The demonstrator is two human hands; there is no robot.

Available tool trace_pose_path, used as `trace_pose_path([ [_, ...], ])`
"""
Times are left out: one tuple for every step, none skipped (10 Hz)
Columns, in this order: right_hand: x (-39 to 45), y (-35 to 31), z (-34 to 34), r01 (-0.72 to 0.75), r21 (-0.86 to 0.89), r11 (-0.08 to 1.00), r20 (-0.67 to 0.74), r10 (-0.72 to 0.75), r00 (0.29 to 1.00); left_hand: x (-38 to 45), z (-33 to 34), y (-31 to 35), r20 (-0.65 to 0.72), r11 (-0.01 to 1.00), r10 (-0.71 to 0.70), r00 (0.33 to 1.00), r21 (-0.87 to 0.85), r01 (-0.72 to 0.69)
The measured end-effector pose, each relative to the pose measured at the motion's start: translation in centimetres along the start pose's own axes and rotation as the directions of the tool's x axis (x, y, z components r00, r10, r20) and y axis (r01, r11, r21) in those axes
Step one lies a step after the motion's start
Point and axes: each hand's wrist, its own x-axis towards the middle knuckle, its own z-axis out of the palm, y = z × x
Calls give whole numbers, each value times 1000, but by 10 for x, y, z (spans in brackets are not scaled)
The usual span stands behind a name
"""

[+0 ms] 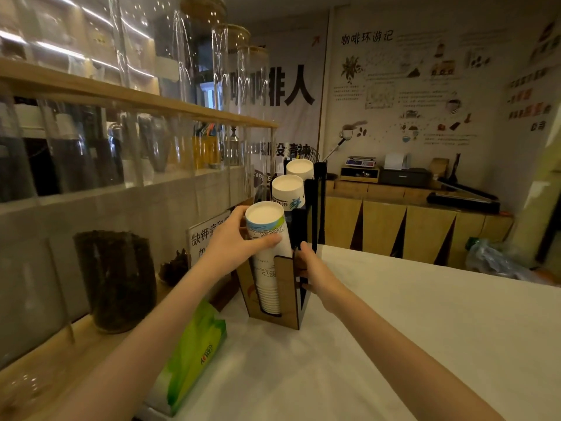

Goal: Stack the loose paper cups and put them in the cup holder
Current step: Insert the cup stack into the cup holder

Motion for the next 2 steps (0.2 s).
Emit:
trace_pose_path([
  [-13, -25, -24, -99, -220, 971, 65, 115, 991, 3, 0, 10, 9, 995, -49, 999, 85, 48],
  [-42, -58, -57, 103, -332, 938, 53, -90, 995, -1, 6, 37, -219, 974, 76, 973, 224, -25],
])
